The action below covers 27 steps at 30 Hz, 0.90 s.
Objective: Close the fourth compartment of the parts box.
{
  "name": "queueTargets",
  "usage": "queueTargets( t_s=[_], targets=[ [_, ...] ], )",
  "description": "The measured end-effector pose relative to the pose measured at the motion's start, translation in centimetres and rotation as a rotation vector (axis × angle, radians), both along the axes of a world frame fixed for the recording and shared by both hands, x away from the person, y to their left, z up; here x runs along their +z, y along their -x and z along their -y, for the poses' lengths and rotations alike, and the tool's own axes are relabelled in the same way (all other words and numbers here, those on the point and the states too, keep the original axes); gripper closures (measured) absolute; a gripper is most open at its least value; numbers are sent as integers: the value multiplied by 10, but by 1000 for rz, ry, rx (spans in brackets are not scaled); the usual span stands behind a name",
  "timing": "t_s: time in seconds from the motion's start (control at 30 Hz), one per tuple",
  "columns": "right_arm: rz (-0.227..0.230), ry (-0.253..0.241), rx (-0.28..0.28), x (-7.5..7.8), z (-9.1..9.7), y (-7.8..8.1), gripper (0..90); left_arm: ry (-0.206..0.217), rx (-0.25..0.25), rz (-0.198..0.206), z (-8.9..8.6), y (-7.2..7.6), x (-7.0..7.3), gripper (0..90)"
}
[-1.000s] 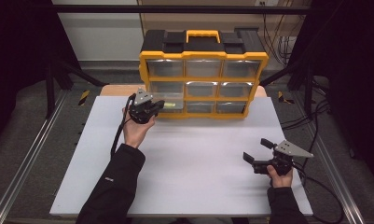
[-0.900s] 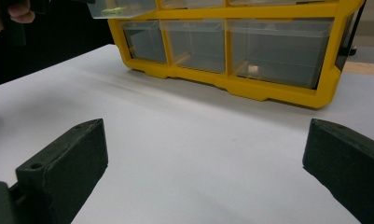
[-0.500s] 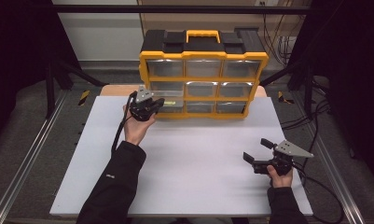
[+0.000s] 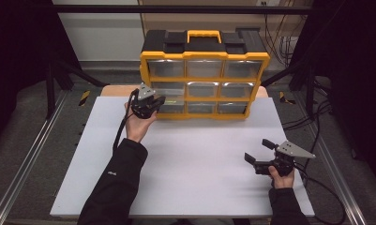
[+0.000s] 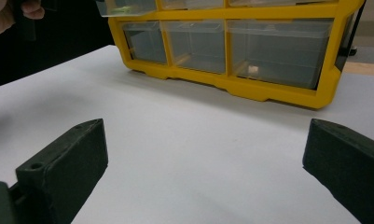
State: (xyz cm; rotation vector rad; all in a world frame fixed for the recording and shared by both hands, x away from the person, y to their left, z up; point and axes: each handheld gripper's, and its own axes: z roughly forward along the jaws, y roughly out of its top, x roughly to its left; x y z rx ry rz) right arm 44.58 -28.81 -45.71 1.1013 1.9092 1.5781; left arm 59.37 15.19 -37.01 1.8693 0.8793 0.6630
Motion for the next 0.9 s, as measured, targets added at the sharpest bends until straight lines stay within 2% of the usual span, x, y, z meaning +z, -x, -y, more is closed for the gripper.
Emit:
queueTargets(
  t_s=[0.9],
  targets=[
    [0, -3, 2, 0, 0, 0, 5, -26, 22, 2, 3, -14, 3, 898]
  ],
)
